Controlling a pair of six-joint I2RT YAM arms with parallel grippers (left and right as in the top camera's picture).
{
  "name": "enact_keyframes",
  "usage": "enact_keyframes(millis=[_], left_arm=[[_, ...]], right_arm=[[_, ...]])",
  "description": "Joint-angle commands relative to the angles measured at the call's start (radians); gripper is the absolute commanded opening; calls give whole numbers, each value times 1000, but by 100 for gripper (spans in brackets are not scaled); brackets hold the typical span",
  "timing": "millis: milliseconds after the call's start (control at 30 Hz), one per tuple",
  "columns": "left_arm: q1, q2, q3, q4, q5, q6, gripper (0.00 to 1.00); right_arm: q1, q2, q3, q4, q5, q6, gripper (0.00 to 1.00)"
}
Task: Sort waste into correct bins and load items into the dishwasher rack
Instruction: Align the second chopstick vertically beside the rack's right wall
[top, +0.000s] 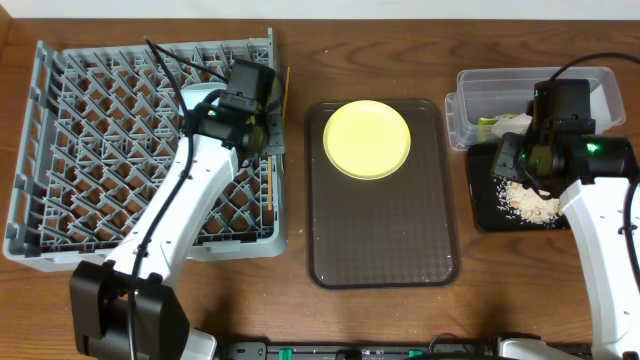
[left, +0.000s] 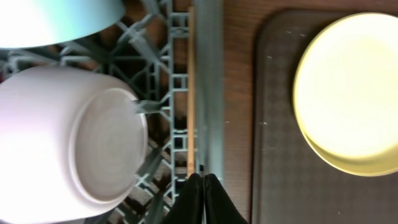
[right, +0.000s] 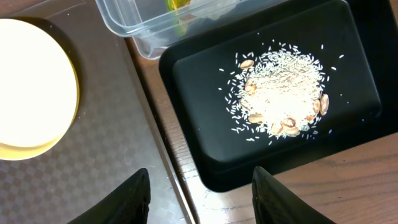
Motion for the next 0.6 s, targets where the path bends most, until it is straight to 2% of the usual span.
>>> enact_keyframes(millis=[0,33,67,100,233,400,567], left_arm=[[-21,4,8,16,7,45,16],[-26,4,8,23,7,53,17],[-31,4,8,28,7,62,26],[-35,4,8,32,7,63,28],[-49,5,8,43,7,63,28],[-76,21,4,50,8,63,11],[-119,78,-9,50,26,63,9]], right_arm=[[-10,-1,14,2,13,-12,51],[-10,-1,14,2,12,-12,52],[-10,-1,14,2,12,-12,52],[-10,-1,14,2,12,-12,53],[-10,-1,14,4,11,-12,54],[-10,-1,14,4,1,-12,54],[-10,-1,14,6,1,-13,54]])
